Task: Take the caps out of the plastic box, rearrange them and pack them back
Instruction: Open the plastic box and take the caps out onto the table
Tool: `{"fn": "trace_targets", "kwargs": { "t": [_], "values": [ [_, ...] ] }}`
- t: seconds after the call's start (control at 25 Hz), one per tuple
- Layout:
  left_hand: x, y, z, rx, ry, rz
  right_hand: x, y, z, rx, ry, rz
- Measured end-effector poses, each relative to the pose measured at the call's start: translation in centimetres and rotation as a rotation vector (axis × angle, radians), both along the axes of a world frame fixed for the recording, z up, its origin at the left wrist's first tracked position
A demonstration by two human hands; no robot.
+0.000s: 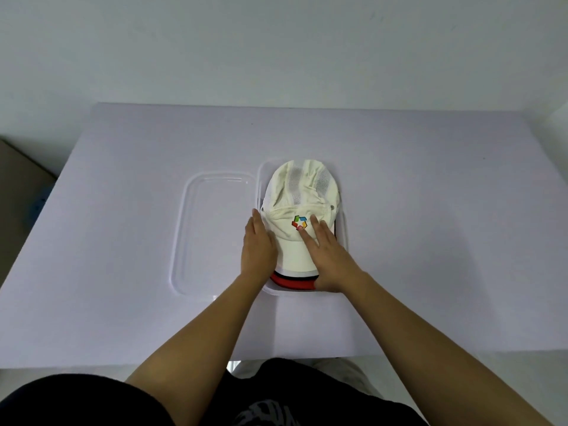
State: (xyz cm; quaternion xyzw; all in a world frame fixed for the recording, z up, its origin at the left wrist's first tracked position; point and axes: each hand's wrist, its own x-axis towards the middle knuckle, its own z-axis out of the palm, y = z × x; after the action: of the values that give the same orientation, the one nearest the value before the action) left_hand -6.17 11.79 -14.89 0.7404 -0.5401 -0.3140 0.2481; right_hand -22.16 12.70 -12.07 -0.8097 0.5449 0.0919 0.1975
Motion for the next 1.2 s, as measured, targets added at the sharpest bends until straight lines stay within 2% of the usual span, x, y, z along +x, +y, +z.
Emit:
{"fn": "trace_targets", "kwargs": {
  "t": [0.12, 0.28, 0.44, 0.64, 0.84, 1.0, 1.12, 1.2],
  "values": [
    [0.0, 0.0, -0.1, -0.016, -0.020, 0.008, 0.2, 0.0, 0.4, 0.006, -0.067, -0.039],
    [-0.2, 0.1, 0.2, -0.012, -0.007, 0.020, 0.5, -0.1, 0.2, 0.034, 0.074, 0.008],
    [-0.2, 0.2, 0.4, -0.025, -0.029, 0.021, 1.1, -0.3, 0.1, -0.045, 0.171, 0.088],
    [-0.2, 0.2, 0.7, -0.025, 0.020, 0.022, 1.0, 0.1, 0.4, -0.059, 0.115, 0.059],
    [-0.2, 0.3, 1.0, -0.015, 0.081, 0.056, -0.5, 1.2, -1.4, -0.459, -0.205, -0.031],
    [-0.3, 0.1, 1.1, 0.006, 0.085, 0.078, -2.8, -0.1, -0.1, -0.738, -0.392, -0.046],
    [-0.3, 0.1, 1.1, 0.018, 0.091, 0.088, -5.2, -2.3, 1.2, -0.890, -0.452, -0.092],
    [-0.5, 0.0, 1.1, 0.014, 0.080, 0.098, -7.7, -3.5, 1.2, -0.882, -0.436, -0.185]
  ]
}}
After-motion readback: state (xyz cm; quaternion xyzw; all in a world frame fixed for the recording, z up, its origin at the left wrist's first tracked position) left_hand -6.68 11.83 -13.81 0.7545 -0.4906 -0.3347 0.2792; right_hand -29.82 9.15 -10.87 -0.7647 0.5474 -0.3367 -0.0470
